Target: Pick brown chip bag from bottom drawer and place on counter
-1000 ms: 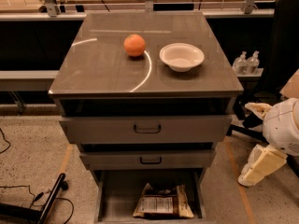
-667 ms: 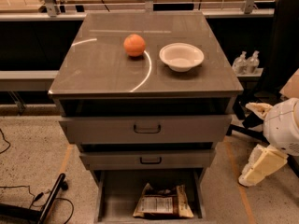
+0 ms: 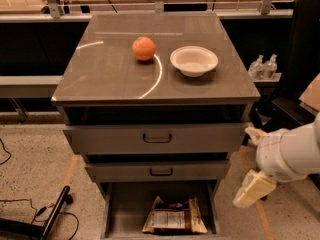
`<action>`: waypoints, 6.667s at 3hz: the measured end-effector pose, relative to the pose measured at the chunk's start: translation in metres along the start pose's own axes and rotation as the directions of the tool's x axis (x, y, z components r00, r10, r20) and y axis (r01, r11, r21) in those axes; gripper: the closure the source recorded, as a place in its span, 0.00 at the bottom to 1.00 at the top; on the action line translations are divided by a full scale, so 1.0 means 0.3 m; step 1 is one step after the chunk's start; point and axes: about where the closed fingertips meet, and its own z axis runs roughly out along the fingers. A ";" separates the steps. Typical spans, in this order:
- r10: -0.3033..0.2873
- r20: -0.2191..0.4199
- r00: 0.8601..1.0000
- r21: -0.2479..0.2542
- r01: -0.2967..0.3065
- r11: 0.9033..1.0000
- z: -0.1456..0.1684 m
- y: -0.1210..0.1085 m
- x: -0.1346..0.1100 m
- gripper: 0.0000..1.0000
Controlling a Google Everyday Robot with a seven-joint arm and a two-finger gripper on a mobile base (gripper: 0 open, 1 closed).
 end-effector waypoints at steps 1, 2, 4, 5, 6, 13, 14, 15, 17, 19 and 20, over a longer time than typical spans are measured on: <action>-0.005 -0.045 0.999 -0.006 0.005 1.000 0.282 0.143 0.081 0.00; -0.029 -0.085 0.996 -0.009 0.028 1.000 0.456 0.256 0.131 0.00; -0.025 -0.079 0.997 0.058 0.030 0.998 0.475 0.230 0.133 0.00; -0.035 -0.093 0.995 0.058 0.041 0.998 0.510 0.242 0.134 0.00; -0.087 -0.097 0.991 -0.001 0.088 0.996 0.677 0.303 0.138 0.00; 0.046 -0.124 0.991 -0.053 -0.053 0.997 1.379 0.356 0.220 0.00; 0.030 -0.137 0.990 -0.033 -0.034 0.999 1.510 0.384 0.246 0.00; 0.027 -0.111 0.993 -0.014 -0.029 0.999 1.600 0.400 0.245 0.00; 0.040 -0.032 0.999 0.007 -0.040 0.999 1.723 0.395 0.222 0.00; 0.062 -0.004 0.998 0.005 -0.062 0.998 1.847 0.361 0.253 0.00; 0.071 -0.003 0.997 0.008 -0.071 0.997 1.884 0.322 0.277 0.00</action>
Offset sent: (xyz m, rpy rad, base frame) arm 0.0106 0.0624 -0.2129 -0.0888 -0.1903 -0.0546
